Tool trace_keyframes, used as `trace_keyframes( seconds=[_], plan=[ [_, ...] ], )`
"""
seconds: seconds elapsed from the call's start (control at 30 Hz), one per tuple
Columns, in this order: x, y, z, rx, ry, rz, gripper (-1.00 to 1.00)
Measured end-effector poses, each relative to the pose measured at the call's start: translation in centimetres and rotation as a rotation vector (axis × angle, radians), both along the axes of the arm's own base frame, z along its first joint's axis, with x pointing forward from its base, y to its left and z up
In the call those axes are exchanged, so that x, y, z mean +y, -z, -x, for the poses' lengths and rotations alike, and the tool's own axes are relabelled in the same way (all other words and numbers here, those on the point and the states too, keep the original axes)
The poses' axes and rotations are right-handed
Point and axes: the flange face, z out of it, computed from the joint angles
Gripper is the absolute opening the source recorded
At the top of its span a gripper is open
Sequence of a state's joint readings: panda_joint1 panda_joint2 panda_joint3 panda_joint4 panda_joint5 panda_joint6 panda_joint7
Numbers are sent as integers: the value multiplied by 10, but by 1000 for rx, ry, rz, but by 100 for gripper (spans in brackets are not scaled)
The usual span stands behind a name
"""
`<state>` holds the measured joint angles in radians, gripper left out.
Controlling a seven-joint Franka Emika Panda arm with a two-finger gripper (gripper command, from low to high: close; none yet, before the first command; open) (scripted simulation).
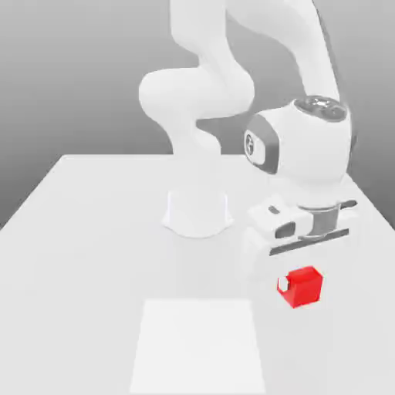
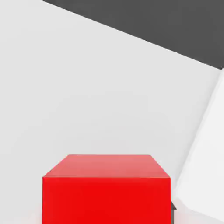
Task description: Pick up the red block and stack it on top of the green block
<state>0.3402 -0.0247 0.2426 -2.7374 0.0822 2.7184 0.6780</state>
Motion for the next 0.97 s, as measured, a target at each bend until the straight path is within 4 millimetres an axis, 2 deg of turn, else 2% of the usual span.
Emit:
trace_keyframes(
  seconds=[0.1,0.3,0.4,0.5,0.53,0.73,0.93,0.97],
  plan=[
    [37,-6,42,0,-217,-5,-100],
    [89,-15,139,-6,-660,-5,-100],
    [104,-17,193,-12,-892,2,-100],
    [109,-18,245,-20,-1122,12,-100],
    [109,-15,254,-24,-1169,22,-100],
    [108,18,256,-43,-1208,83,-100],
    [108,47,261,-31,-1212,42,-100],
    [108,50,261,-28,-1207,30,100]
  ],
)
